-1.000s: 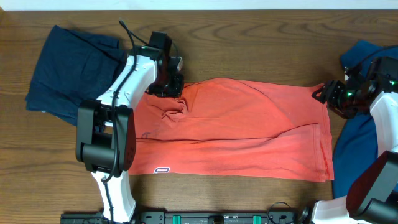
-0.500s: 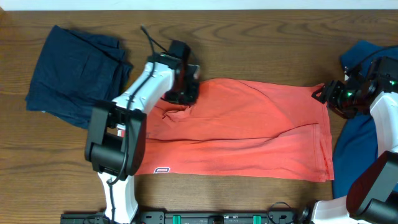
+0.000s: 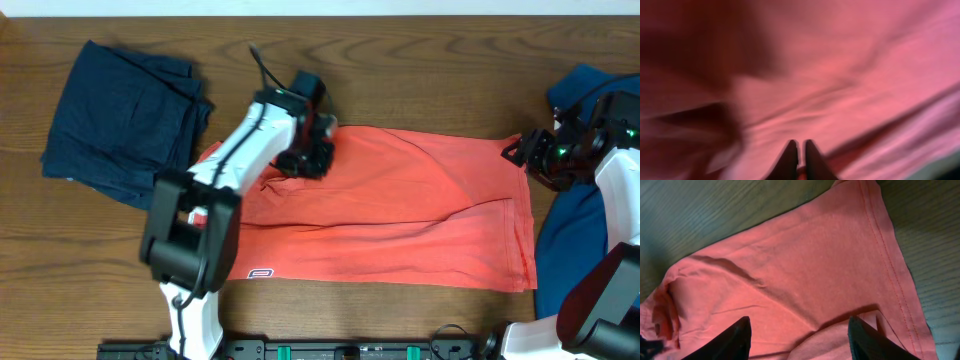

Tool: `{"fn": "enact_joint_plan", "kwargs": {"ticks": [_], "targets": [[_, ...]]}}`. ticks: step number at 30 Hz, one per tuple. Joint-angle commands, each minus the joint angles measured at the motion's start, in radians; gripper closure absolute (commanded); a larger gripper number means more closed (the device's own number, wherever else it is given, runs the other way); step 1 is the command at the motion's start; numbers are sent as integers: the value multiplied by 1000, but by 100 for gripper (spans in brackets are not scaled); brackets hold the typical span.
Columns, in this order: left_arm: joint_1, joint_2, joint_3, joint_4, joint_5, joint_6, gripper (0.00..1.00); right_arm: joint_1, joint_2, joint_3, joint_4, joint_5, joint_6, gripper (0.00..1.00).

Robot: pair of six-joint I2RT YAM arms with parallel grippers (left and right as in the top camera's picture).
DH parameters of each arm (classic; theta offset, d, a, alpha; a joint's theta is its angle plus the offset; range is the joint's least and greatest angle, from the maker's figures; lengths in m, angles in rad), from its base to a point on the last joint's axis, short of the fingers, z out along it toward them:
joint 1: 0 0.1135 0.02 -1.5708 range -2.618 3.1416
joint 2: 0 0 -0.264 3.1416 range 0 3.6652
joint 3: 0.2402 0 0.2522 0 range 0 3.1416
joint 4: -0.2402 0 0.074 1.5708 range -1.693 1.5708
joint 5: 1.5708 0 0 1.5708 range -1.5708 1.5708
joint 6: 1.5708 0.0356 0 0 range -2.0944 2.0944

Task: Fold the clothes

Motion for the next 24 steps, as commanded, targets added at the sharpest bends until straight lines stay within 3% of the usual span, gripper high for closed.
{"fn": "enact_joint_plan", "kwargs": {"ticks": [1, 4, 7, 14, 24], "targets": [[52, -96, 44, -5, -232, -45, 74, 6, 2, 5, -3, -4, -1, 40], [101, -87, 32, 4, -238, -45, 60, 6, 2, 5, -5, -4, -1, 39], [150, -48, 14, 16, -212, -44, 53, 6, 2, 5, -10, -4, -1, 39], [213, 64, 12, 29, 79, 54, 53, 6, 2, 5, -12, -4, -1, 39], [188, 116, 8, 48, 114, 73, 54, 6, 2, 5, -27, -3, -1, 40]]}}
